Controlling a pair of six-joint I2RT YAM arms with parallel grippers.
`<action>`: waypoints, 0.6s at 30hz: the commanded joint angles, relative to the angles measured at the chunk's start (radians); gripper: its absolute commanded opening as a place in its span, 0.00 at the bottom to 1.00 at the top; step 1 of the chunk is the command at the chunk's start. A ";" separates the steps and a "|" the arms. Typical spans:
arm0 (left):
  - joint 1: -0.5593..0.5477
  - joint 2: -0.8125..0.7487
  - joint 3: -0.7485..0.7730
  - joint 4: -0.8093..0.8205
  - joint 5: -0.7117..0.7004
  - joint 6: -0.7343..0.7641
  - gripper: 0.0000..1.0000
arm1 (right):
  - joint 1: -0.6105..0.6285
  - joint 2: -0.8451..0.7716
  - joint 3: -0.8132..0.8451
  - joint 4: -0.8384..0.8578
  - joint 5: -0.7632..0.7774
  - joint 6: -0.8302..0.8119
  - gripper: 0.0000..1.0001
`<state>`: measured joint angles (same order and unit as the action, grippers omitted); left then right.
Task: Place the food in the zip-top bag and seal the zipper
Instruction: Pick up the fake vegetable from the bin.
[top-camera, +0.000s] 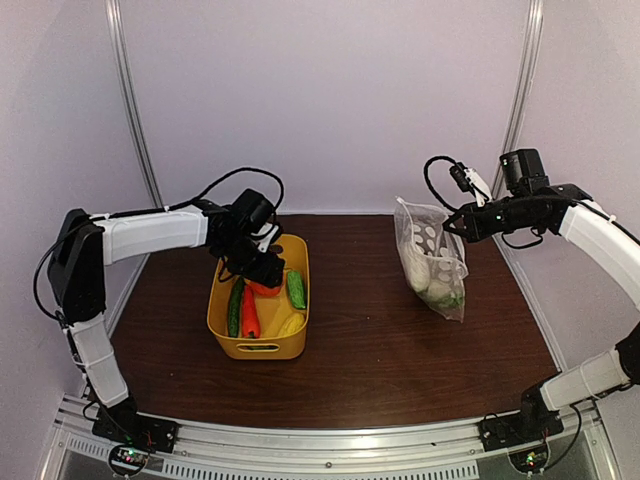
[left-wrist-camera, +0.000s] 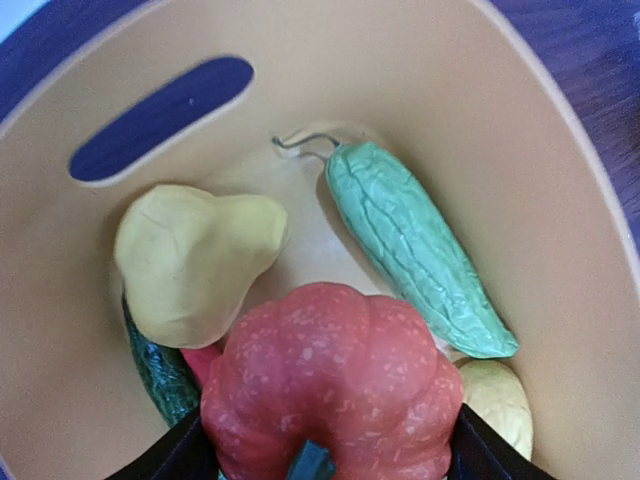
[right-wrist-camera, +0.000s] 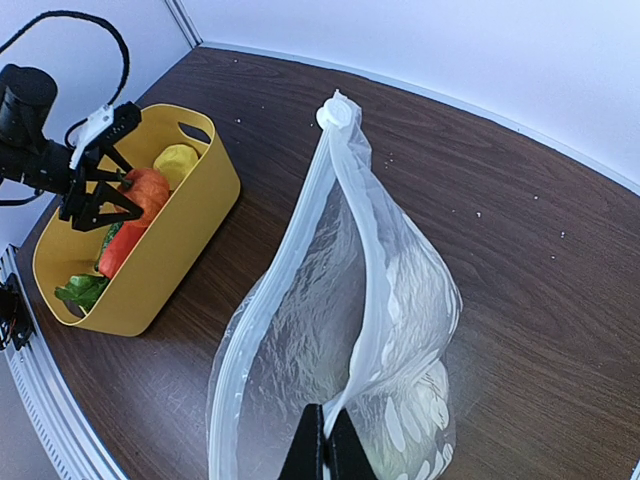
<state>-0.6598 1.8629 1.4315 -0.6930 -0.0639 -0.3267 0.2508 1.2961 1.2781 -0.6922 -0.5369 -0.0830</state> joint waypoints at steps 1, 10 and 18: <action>0.003 -0.080 0.068 -0.026 -0.008 0.024 0.47 | -0.007 0.006 0.007 0.006 0.012 -0.009 0.00; 0.002 -0.134 0.143 -0.009 0.032 0.039 0.11 | -0.007 0.004 0.006 0.001 0.012 -0.012 0.00; -0.068 -0.165 0.174 0.210 0.105 0.056 0.00 | -0.007 0.013 -0.010 -0.003 0.001 -0.025 0.00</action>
<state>-0.6792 1.7191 1.5547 -0.6384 0.0006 -0.2951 0.2508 1.2972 1.2778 -0.6922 -0.5373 -0.0872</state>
